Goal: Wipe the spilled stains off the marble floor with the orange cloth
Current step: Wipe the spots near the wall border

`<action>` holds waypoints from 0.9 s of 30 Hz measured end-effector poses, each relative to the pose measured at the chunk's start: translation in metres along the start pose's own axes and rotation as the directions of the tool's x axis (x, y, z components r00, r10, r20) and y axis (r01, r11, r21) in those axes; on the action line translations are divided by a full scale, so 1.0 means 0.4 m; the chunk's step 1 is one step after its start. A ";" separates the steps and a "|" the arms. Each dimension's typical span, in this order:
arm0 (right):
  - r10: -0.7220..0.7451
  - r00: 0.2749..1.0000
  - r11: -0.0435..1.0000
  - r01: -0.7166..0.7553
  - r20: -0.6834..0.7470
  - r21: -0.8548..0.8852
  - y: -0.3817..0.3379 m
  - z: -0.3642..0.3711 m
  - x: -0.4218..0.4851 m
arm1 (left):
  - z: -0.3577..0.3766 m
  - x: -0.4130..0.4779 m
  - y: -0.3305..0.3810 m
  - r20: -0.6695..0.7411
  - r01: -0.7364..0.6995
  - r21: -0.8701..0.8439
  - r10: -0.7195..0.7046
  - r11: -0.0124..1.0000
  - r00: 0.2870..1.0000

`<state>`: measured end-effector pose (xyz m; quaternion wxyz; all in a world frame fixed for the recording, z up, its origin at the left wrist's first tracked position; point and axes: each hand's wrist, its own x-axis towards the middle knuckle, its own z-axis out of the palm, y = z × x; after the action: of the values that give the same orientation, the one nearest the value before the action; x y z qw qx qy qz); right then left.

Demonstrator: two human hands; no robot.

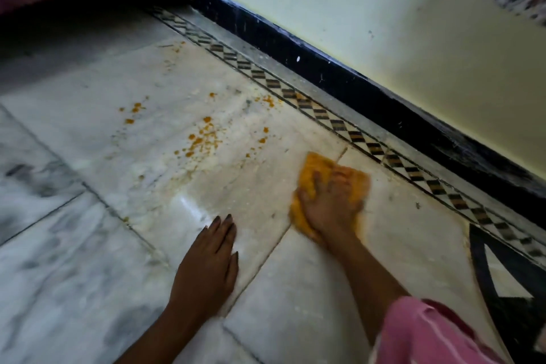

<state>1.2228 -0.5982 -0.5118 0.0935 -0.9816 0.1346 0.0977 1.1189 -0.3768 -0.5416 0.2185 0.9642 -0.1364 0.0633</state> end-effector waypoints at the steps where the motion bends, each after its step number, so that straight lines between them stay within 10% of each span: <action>1: -0.140 0.990 0.989 0.139 -0.015 -0.050 -0.082 0.031 -0.041 | -0.014 -0.018 -0.019 -0.008 0.020 0.014 -0.020 1.000 1.000; 8: -0.828 0.557 0.530 0.815 0.066 -0.236 0.089 0.116 -0.448 | -0.152 -0.182 -0.195 -0.050 0.247 0.110 -0.243 0.963 0.969; 11: -0.714 0.692 0.638 0.706 0.107 -0.308 0.143 0.069 -0.315 | -0.191 -0.227 -0.247 -0.067 0.291 0.133 -0.284 0.947 0.956; 13: -0.385 0.923 0.902 0.376 -0.002 -0.212 0.007 0.057 -0.219 | -0.192 -0.225 -0.279 -0.087 0.380 0.112 -0.372 0.918 0.924; 15: -0.099 0.994 0.992 0.102 0.039 -0.072 -0.176 0.050 -0.177 | -0.195 -0.190 -0.309 -0.141 0.462 0.094 -0.448 0.882 0.883; 20: -0.619 0.775 0.740 0.629 0.124 -0.237 -0.451 0.149 -0.355 | -0.221 -0.133 -0.410 -0.163 0.604 0.041 -0.591 0.796 0.790; 23: -0.651 0.695 0.702 0.704 0.305 -0.107 -0.449 0.096 -0.415 | -0.216 -0.132 -0.410 -0.159 0.606 0.018 -0.596 0.795 0.787; 27: -0.703 0.683 0.710 0.688 0.199 0.148 -0.471 -0.090 -0.301 | -0.232 -0.133 -0.391 -0.124 0.624 -0.027 -0.622 0.781 0.773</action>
<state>1.1682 -0.3978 -0.4214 0.1693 -0.9363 -0.2572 0.1688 1.1078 -0.1880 -0.5313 0.2277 0.9506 0.2049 0.0494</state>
